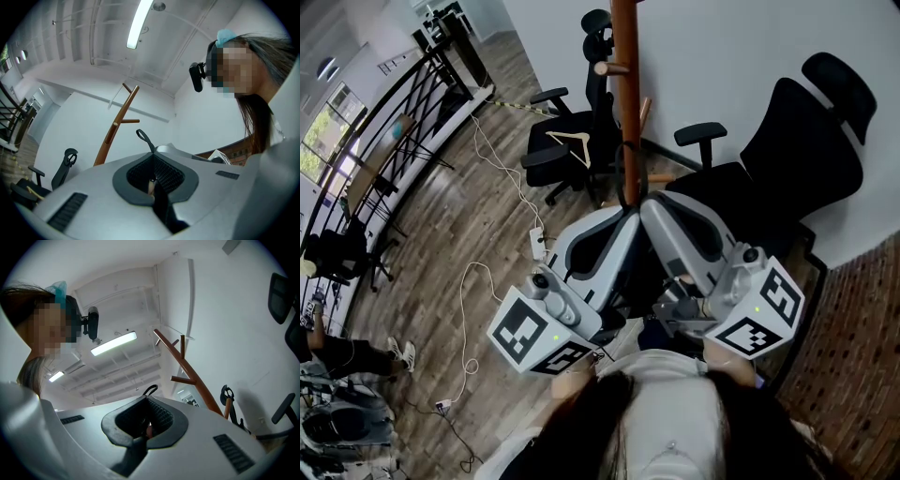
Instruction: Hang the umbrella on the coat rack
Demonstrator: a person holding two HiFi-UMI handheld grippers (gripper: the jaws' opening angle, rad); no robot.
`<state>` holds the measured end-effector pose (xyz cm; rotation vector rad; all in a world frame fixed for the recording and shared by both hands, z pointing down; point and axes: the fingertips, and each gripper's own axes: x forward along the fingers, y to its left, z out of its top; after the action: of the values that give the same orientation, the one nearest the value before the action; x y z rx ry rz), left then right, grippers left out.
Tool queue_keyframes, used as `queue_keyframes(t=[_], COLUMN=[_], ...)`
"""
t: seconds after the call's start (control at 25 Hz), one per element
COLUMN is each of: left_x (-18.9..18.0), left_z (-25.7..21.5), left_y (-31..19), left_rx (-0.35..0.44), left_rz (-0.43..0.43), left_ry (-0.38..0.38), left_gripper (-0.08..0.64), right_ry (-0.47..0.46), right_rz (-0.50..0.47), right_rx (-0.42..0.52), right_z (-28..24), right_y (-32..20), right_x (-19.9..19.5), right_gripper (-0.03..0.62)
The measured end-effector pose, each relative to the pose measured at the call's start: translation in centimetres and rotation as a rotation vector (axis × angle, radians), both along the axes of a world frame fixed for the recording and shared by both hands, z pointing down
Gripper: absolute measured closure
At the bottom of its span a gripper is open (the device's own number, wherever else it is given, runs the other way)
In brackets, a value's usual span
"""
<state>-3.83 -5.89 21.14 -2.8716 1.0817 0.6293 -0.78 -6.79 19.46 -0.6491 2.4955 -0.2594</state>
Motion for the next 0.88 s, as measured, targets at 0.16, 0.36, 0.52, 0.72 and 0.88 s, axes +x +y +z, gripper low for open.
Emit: queue_keyframes(t=[0.16,0.36,0.52,0.72,0.88], left_x=[0.0,0.0,-0.3,-0.6,-0.8], left_z=[-0.1,-0.5,-1.1,-1.3,-1.2], left_y=[-1.1,-1.8,-2.4,-3.4,-4.3], left_rx=[0.006,0.013,0.019,0.025,0.025], left_rz=[-0.005,-0.011,-0.015,-0.021,-0.024], left_ry=[0.003,0.004,0.007,0.01,0.011], left_gripper=[0.548,0.548,0.548,0.548,0.548], right_ry=[-0.002,-0.002,-0.001,-0.001,-0.001], right_rz=[0.0,-0.002,-0.008,-0.017,-0.02], right_rx=[0.008,0.019,0.027,0.036,0.04], right_z=[0.0,-0.6,-1.1,-1.3,-1.3], right_y=[-1.1,-1.8,-2.4,-3.4,-4.3], right_x=[0.0,0.0,-0.3,-0.5,-0.7], right_gripper=[0.557,0.555,0.557,0.555,0.557])
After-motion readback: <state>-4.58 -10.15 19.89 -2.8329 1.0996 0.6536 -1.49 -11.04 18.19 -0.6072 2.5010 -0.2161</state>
